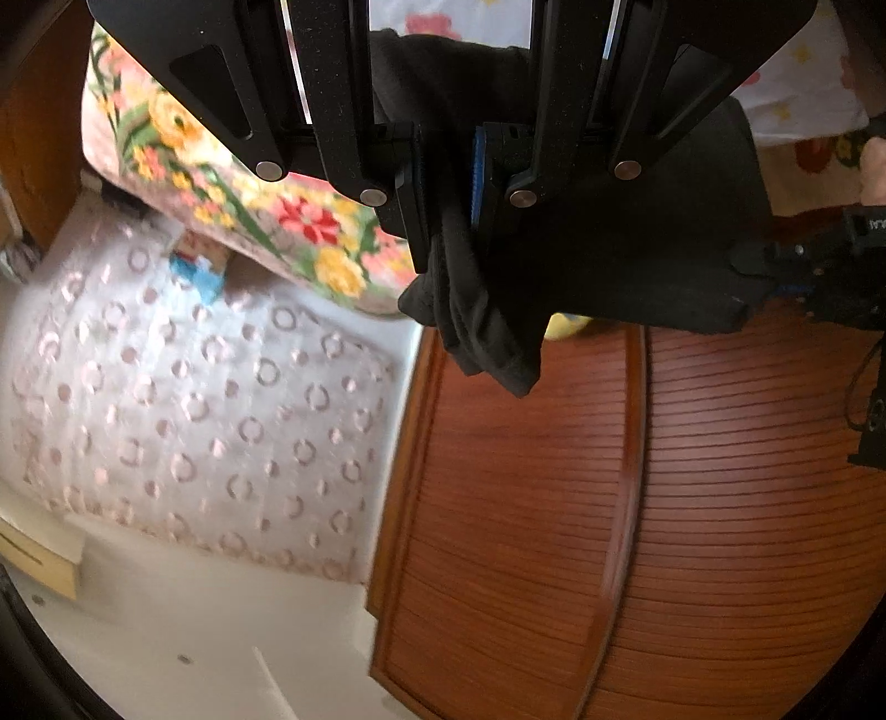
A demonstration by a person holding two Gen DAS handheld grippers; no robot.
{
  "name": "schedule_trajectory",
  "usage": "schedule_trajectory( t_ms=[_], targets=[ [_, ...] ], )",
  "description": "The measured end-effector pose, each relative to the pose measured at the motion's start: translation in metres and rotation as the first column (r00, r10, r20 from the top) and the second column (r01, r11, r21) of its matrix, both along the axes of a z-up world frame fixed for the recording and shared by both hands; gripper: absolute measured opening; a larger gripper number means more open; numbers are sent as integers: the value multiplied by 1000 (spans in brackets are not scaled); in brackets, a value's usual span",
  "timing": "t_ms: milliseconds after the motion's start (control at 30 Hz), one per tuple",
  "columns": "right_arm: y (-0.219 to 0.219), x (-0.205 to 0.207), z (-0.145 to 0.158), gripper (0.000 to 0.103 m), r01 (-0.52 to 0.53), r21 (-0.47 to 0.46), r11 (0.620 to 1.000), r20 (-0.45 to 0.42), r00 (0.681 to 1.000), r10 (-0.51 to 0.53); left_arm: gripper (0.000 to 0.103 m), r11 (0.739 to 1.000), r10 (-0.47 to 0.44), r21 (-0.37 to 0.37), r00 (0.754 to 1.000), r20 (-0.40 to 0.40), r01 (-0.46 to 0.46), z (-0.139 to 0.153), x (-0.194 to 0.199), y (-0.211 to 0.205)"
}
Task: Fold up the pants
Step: 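Lift the folded black pants with both tools and carry them toward the jeans stack, then lower the held black pants onto the folded blue jeans stack with both tools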
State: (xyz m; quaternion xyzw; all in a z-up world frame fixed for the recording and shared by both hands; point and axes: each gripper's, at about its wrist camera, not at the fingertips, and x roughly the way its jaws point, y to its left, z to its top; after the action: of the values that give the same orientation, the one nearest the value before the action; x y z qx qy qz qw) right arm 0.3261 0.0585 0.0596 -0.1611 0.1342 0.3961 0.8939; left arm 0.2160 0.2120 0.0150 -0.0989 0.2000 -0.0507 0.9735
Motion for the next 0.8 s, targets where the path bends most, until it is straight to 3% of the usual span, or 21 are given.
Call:
schedule_trajectory(
  t_ms=[200, 633, 733, 800],
  targets=[
    [39, 14, 5, 9, -65, -43, 997, 28, 997, 66, 9, 999, 40, -6, 999, -2, -40, -6, -1, 9],
    [107, 51, -34, 11, -99, -101, 990, -71, 993, 92, 10, 988, 155, 10, 983, -95, -154, -45, 3, 29],
    [112, 50, -33, 25, -99, -102, 990, -86, 992, 90, 13, 985, 174, 30, 979, -103, -172, -47, 2, 29],
    [108, 48, -31, 46, -99, -87, 991, -88, 992, 91, 16, 985, 172, 22, 979, -107, -171, -47, 0, 29]
  ],
)
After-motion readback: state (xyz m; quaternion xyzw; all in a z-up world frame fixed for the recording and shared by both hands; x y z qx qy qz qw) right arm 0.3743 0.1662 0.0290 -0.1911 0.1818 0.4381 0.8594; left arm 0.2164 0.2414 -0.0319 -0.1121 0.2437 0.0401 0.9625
